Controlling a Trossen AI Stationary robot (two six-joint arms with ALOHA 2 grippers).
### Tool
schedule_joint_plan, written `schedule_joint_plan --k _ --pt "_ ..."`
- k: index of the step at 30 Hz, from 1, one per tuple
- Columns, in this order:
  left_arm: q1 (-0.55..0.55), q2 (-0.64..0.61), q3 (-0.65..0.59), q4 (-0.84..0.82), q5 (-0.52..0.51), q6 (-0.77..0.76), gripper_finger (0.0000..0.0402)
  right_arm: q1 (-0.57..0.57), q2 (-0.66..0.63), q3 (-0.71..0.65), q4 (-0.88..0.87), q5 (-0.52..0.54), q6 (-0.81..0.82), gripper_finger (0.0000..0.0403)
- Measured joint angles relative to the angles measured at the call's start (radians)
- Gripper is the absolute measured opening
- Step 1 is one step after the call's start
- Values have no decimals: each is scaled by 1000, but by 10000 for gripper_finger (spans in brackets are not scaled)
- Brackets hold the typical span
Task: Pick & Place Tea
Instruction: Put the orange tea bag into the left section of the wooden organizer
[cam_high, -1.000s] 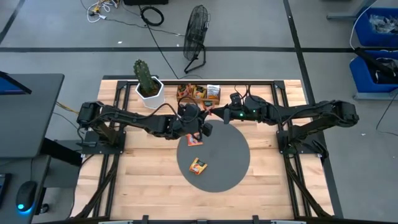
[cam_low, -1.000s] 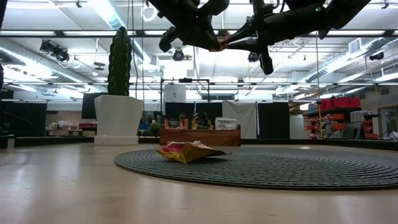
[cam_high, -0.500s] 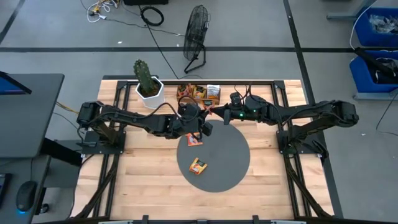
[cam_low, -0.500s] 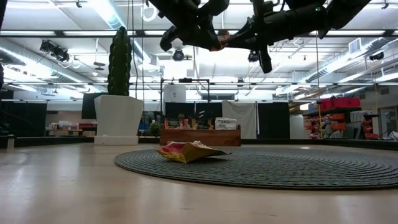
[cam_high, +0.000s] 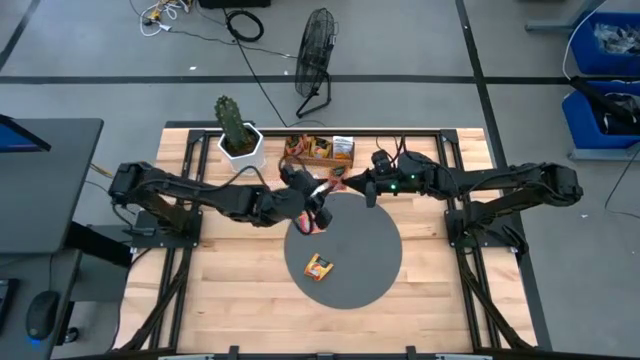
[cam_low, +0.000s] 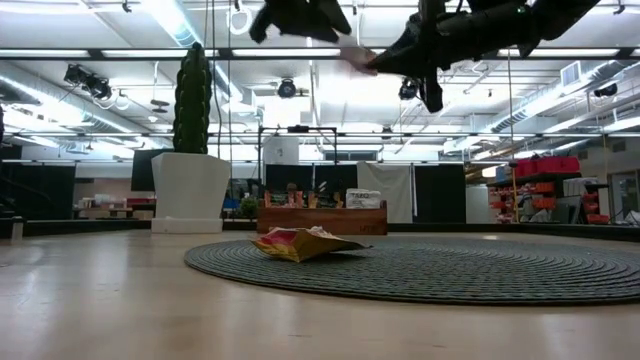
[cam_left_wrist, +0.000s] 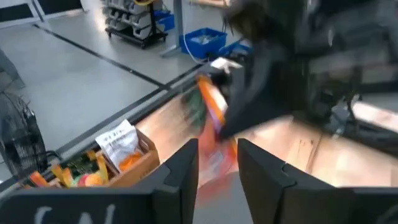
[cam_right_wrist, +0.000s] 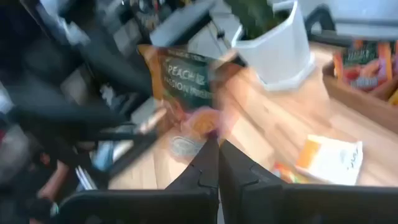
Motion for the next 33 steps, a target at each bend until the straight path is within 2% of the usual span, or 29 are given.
schedule_joint_plan --k 7,15,19,23,33 --pt "55 -69 0 -4 164 46 163 1 0 0 -54 -47 -72 0" --pt "157 -66 -1 -46 469 -11 227 4 0 0 -116 -181 -262 0" --pt "201 -65 -2 -77 602 -50 245 3 0 0 -171 -183 -307 0" --pt "228 -65 -2 -101 741 -92 246 3 0 -1 -160 -171 -312 0" --pt "234 -63 -2 -135 772 -98 226 3 0 -1 -113 -189 -315 0"
